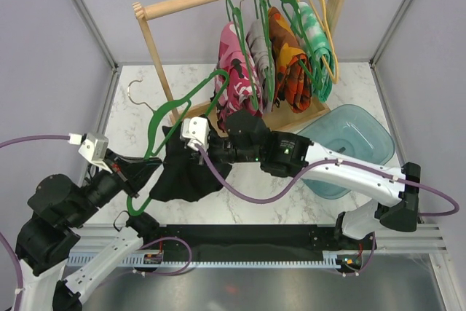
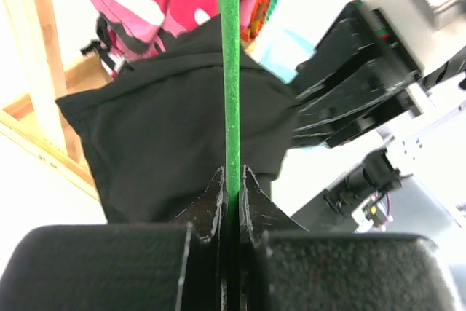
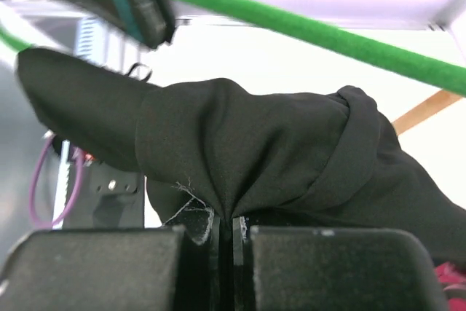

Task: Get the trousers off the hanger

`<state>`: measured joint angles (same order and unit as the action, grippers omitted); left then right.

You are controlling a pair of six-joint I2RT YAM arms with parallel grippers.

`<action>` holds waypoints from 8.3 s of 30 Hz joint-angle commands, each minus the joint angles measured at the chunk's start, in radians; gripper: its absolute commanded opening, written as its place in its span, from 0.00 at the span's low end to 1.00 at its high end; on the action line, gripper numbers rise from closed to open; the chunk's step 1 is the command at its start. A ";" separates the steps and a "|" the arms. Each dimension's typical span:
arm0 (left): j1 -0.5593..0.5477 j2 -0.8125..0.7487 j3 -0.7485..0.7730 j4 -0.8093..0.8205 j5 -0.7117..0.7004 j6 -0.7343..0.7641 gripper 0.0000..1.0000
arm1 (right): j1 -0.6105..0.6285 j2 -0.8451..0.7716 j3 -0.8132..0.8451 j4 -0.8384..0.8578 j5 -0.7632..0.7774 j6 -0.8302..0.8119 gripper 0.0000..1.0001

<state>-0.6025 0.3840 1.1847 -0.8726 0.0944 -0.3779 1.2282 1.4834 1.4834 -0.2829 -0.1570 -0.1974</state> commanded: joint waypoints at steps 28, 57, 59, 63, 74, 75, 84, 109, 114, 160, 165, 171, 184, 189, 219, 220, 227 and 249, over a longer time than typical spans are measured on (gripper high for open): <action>-0.002 0.072 -0.028 0.104 -0.216 0.000 0.02 | -0.502 -0.382 0.292 -0.073 -0.558 0.041 0.00; -0.002 0.121 0.004 0.127 -0.179 0.036 0.02 | -1.004 -0.983 -0.230 -0.131 0.070 0.302 0.00; -0.002 0.125 0.006 0.126 -0.177 0.040 0.02 | -1.027 -1.020 -0.264 -0.144 0.187 0.340 0.00; -0.002 0.135 0.013 0.130 -0.174 0.045 0.02 | -1.056 -1.061 -0.345 -0.182 0.382 0.395 0.00; -0.002 0.158 0.027 0.156 -0.167 0.050 0.02 | -1.076 -1.095 -0.554 -0.206 0.626 0.501 0.00; -0.002 0.165 0.030 0.158 -0.165 0.050 0.02 | -1.078 -1.095 -0.581 -0.206 0.640 0.507 0.00; -0.002 0.188 0.041 0.182 -0.153 0.057 0.02 | -1.078 -0.983 -0.689 -0.176 0.639 0.521 0.00; -0.002 0.440 0.257 0.264 -0.216 0.116 0.02 | -1.084 -0.920 -0.713 -0.167 0.398 0.381 0.98; -0.002 0.501 0.306 0.282 -0.257 0.120 0.02 | -1.087 -0.939 -0.727 -0.165 0.379 0.385 0.98; -0.002 0.537 0.299 0.297 -0.440 0.102 0.02 | -1.128 -1.031 -0.733 -0.180 0.281 0.386 0.98; -0.002 0.546 0.293 0.297 -0.440 0.102 0.02 | -1.136 -1.026 -0.730 -0.179 0.269 0.397 0.98; -0.002 0.621 0.337 0.227 -0.398 0.051 0.84 | -1.145 -1.034 -0.730 -0.183 0.263 0.401 0.98; -0.002 0.615 0.296 0.247 -0.372 0.068 0.82 | -1.151 -1.055 -0.745 -0.187 0.248 0.397 0.98; -0.002 0.527 0.204 0.247 -0.303 0.074 0.85 | -1.151 -1.055 -0.755 -0.185 0.191 0.380 0.98; -0.324 0.771 -0.498 0.624 -0.280 -0.610 0.74 | -1.151 -0.968 -0.790 -0.180 -0.296 0.174 0.94; -0.322 0.797 -0.488 0.627 -0.298 -0.628 0.73 | -1.153 -0.971 -0.790 -0.180 -0.294 0.174 0.94; -0.332 0.980 -0.459 0.665 -0.358 -0.682 0.70 | -1.151 -0.980 -0.792 -0.180 -0.291 0.174 0.94; -0.385 0.931 -0.497 0.750 -0.375 -0.716 0.03 | -1.153 -0.979 -0.785 -0.196 -0.337 0.139 0.94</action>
<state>-0.9768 1.4490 0.7166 -0.1795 -0.2810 -1.0630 0.0803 0.5095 0.6941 -0.4877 -0.4477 -0.0280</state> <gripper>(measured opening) 0.075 0.941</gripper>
